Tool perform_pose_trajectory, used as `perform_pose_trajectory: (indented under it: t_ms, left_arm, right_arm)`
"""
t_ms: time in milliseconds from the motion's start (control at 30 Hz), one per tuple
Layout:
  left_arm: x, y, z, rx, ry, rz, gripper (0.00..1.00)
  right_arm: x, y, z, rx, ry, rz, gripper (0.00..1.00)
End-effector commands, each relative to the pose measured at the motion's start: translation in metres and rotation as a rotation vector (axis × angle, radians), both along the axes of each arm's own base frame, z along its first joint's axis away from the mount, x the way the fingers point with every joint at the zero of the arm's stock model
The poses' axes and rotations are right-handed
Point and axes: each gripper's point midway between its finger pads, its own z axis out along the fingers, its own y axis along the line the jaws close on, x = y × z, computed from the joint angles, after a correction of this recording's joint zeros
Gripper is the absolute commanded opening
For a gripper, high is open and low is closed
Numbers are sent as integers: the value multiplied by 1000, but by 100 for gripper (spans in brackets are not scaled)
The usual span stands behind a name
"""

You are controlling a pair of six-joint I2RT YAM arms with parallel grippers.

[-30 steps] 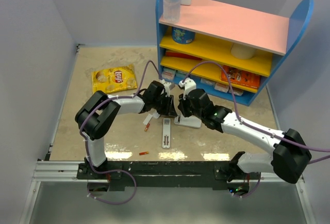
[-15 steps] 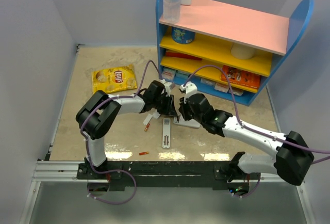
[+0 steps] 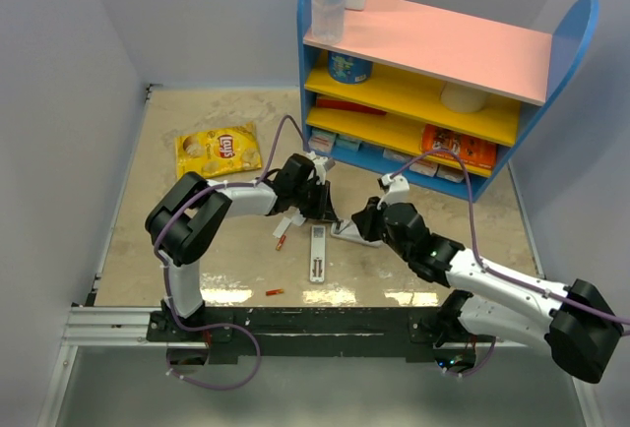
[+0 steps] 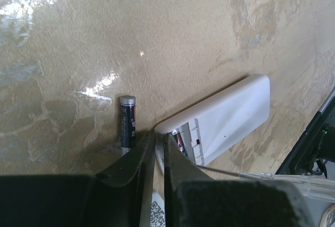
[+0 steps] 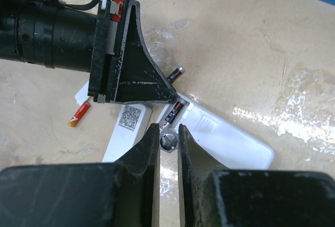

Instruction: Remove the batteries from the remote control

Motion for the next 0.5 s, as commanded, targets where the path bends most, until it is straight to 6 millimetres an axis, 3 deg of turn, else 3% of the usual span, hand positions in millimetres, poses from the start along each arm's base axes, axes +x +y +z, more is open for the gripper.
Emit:
perform_pose_trajectory:
  t_ms: [0,133,467]
  left_arm:
    - [-2,-1,-1,-1,3,1,11]
    - [-1,-1,5,-9,-5,7,12]
    - [5,-5,31,-45,-36,22,29]
  right_arm:
    - [-6,-9,-4,67,9,-53,0]
    - [-4,-19,-3,83,-15,-105,0]
    - [6,-23,-1,49,-51,-137,0]
